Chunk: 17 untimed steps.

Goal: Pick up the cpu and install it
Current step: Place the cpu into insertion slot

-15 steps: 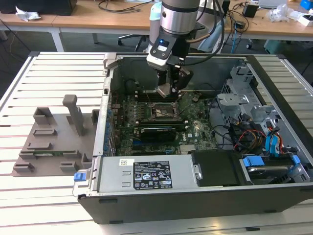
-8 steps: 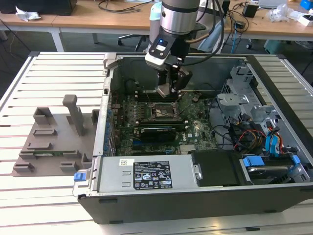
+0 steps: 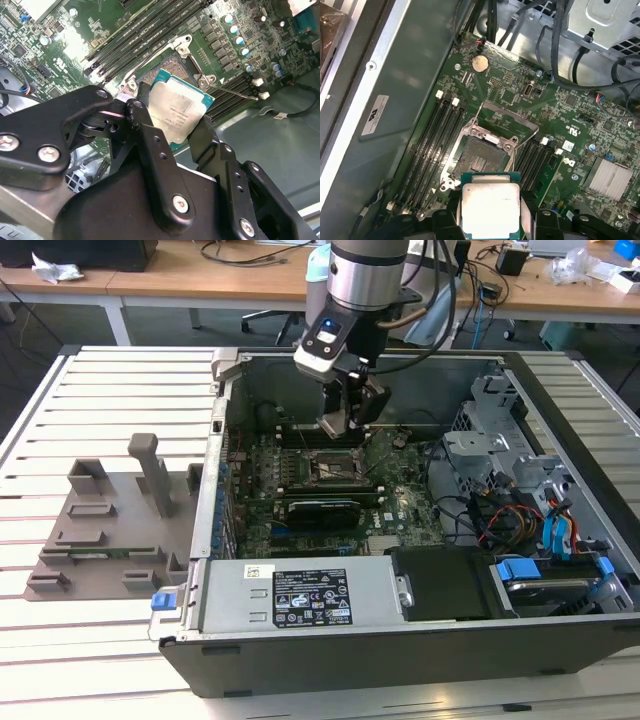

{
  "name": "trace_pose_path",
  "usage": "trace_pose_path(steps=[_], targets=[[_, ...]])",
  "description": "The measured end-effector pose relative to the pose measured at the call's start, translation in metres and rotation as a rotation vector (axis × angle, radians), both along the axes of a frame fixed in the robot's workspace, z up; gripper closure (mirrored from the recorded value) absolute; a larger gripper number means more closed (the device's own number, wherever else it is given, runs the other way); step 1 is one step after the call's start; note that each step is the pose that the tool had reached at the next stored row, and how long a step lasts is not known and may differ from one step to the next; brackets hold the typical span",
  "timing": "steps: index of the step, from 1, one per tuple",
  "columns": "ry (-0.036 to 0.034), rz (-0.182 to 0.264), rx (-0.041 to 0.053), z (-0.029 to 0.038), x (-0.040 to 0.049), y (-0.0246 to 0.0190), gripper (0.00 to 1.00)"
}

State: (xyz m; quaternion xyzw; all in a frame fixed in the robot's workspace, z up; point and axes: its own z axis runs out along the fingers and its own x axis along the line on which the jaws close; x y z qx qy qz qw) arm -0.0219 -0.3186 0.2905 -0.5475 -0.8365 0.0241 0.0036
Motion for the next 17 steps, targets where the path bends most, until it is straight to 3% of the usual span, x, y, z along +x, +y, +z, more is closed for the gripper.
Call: trace_pose_path(steps=[17], targets=[[0.0001,-0.095,-0.0005,-0.0003,0.0,0.0,0.45]])
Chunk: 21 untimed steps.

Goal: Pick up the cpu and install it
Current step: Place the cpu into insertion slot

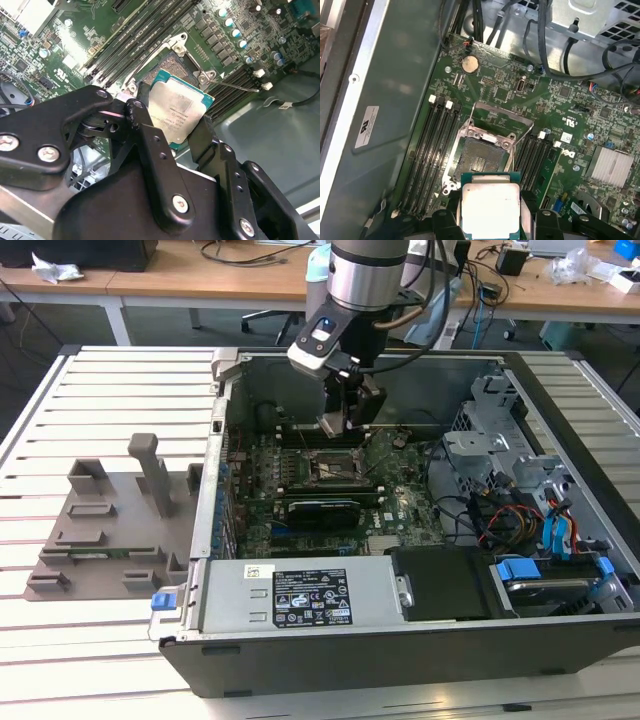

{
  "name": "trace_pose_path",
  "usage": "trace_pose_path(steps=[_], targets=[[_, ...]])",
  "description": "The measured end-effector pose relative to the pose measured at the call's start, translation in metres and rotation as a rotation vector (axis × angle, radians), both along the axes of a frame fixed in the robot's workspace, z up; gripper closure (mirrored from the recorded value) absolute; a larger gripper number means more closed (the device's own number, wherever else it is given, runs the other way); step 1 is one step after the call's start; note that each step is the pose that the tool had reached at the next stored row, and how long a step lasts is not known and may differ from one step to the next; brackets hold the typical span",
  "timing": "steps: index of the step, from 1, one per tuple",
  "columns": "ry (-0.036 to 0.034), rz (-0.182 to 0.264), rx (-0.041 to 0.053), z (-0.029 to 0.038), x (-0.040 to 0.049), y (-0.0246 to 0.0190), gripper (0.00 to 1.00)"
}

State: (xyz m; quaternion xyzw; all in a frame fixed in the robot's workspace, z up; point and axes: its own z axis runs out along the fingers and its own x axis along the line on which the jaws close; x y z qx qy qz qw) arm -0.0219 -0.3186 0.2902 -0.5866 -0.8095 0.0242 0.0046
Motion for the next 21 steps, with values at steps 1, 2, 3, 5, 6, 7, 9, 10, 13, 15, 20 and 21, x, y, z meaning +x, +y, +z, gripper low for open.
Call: trace_pose_path(steps=[1,2,3,5,6,7,9,10,13,15,20,21], targets=[[0.0,-0.005,0.0,0.0,0.0,0.0,0.45],[0.0,-0.009,0.0,0.0,0.0,0.0,0.45],[0.0,-0.012,-0.0001,-0.0001,0.0,0.0,0.45],[0.0,-0.022,-0.0001,-0.0001,0.0,0.0,0.45],[0.0,-0.031,-0.0001,-0.0001,0.0,0.0,0.45],[0.0,-0.038,-0.0001,-0.0002,0.0,0.0,0.45],[-0.0001,-0.058,-0.0003,-0.0002,0.0,0.0,0.45],[0.0,-0.069,-0.0009,-0.0002,0.0,0.0,0.45],[-0.0001,-0.084,-0.0011,-0.0003,0.0,0.0,0.45],[0.0,-0.096,-0.0013,-0.0003,0.0,0.0,0.45],[-0.0001,-0.121,-0.0014,-0.0004,0.0,0.0,0.45],[0.0,-0.126,-0.0014,-0.0004,0.0,0.0,0.45]])
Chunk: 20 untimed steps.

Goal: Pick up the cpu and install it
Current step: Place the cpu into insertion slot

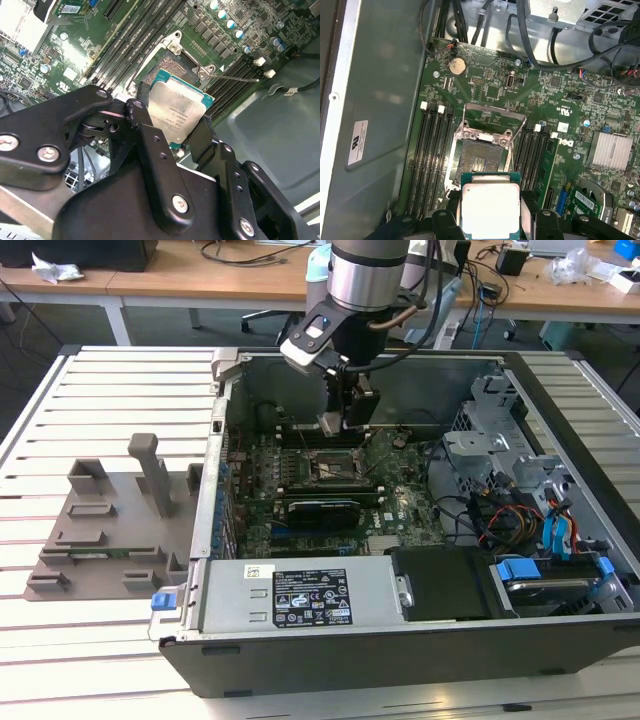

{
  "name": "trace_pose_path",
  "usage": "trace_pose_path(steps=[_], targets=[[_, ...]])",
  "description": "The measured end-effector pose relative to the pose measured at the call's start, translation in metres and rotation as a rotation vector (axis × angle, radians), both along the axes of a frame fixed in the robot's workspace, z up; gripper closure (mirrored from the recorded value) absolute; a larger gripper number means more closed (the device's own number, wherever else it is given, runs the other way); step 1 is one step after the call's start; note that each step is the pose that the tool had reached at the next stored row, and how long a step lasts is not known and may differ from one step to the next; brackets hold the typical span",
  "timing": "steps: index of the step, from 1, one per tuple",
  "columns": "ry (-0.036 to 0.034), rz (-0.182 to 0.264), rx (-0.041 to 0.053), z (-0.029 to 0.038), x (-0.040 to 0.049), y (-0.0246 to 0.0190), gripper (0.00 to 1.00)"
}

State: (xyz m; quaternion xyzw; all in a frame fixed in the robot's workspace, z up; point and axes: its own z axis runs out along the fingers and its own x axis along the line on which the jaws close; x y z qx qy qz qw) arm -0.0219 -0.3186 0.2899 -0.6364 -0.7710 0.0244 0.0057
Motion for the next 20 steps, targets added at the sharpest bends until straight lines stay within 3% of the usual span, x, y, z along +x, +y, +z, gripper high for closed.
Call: trace_pose_path(steps=[20], targets=[[0.0,-0.115,-0.001,-0.0003,0.0,0.0,0.45]])
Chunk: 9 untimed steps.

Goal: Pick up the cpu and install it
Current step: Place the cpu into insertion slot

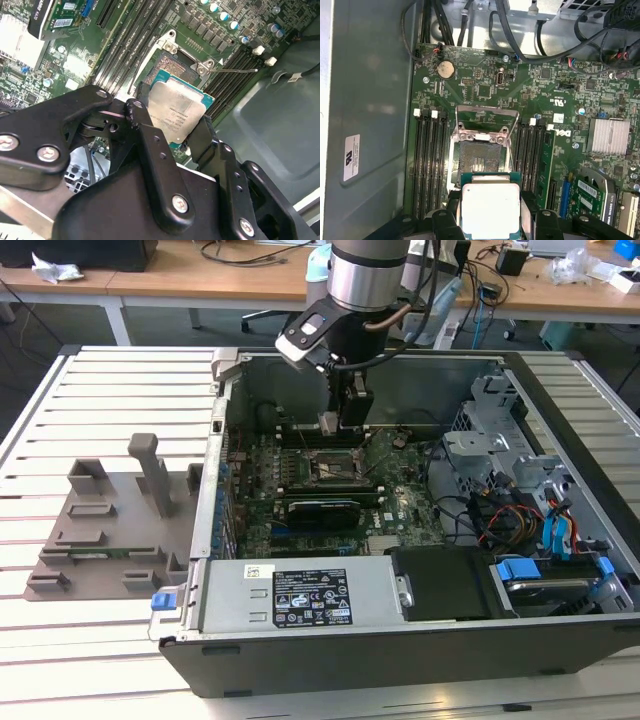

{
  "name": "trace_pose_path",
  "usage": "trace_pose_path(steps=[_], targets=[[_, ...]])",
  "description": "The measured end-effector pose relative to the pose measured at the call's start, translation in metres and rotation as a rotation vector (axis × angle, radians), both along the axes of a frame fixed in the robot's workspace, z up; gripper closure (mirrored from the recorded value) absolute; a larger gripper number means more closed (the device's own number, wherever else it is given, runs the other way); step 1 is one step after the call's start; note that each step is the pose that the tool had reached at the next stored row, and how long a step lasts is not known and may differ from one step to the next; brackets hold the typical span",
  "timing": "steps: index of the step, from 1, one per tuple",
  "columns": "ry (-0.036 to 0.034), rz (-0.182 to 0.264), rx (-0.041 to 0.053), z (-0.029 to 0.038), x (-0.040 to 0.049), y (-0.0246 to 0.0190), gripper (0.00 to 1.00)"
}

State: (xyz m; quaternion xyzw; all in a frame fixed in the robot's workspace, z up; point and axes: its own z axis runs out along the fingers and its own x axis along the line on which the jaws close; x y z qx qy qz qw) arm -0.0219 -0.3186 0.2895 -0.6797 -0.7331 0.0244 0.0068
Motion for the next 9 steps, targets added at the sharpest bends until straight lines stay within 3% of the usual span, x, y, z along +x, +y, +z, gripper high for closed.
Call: trace_pose_path(steps=[9], targets=[[0.0,-0.047,-0.0002,-0.0002,0.0,0.0,0.45]])
